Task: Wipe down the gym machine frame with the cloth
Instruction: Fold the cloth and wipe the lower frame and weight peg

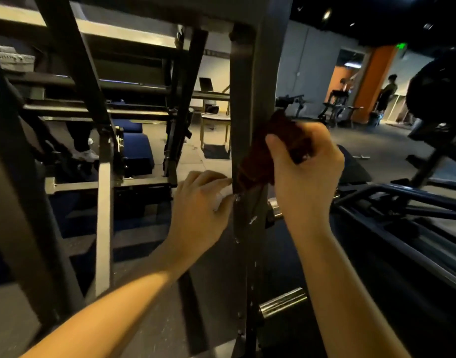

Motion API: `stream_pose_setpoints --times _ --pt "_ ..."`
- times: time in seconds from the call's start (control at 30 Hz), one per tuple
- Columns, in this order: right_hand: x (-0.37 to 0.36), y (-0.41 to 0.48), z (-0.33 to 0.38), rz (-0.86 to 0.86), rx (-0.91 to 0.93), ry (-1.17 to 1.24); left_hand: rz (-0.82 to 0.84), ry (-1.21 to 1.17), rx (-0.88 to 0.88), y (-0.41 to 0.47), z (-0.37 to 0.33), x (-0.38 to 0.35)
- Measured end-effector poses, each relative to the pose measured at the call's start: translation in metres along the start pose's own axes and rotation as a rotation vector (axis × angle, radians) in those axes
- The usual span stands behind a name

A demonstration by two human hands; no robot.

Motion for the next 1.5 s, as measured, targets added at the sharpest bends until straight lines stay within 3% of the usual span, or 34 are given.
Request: stream_pose_setpoints --times 0.1,0.23,0.3,0.5,0.63,0.73,0.9,0.97,1.13,1.17,1.3,1.37,1.43,1.5 --pt "-0.006 -0.029 -0.028 0.066 0.049 -0.073 -0.047 -0.027 -0.006 -0.007 0.013 -0.016" --pt "0.01 -0.13 -0.099 0.218 -0.23 -0.045 -0.027 -0.075 -0.017 -0.021 0.02 -0.035" --pt "0.012 -0.138 -0.109 0.22 -0.282 -0.009 -0.044 -0.101 -0.008 -0.023 0.021 -0.04" --pt "0.001 -0.058 -0.059 0.129 0.068 -0.074 -0.114 -0.006 -0.101 -0.006 0.013 -0.039" --pt "0.006 -0.133 -0.116 0.278 -0.184 -0.048 -0.169 -0.047 -0.098 -0.005 0.016 -0.045" --pt "0.01 -0.163 -0.137 0.291 -0.329 -0.091 -0.182 -0.069 -0.128 -0.003 0.017 -0.045" --pt "-0.001 -0.092 -0.08 0.118 -0.044 -0.135 -0.123 -0.119 -0.109 -0.001 0.025 -0.049" --pt "-0.007 -0.084 -0.074 0.107 -0.013 -0.158 -0.107 -0.139 -0.097 -0.001 0.028 -0.05" --pt "0.0 -0.163 -0.125 0.22 -0.382 -0.104 -0.149 -0.215 -0.069 -0.001 0.029 -0.051" --pt "0.0 -0.166 -0.127 0.213 -0.388 -0.115 -0.151 -0.219 -0.069 -0.001 0.029 -0.05" --pt "-0.009 -0.111 -0.091 0.09 -0.128 -0.19 -0.133 -0.213 -0.062 -0.002 0.03 -0.051" --pt "-0.012 -0.095 -0.083 0.063 -0.093 -0.209 -0.133 -0.212 -0.062 -0.002 0.03 -0.052" --pt "-0.01 -0.111 -0.097 0.088 -0.198 -0.143 -0.147 -0.219 -0.068 -0.003 0.029 -0.051" --pt "-0.002 -0.144 -0.116 0.141 -0.431 -0.061 -0.159 -0.24 -0.058 -0.004 0.028 -0.05"
Point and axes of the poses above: each hand's wrist, its own y-axis towards the middle knuckle, its own x-axis out of the back of the hand, z = x × y, the point moved 3 cm from there along y, towards the middle knuckle, and after that the axes turned 4 degrees about x, right-handed, at the moved point
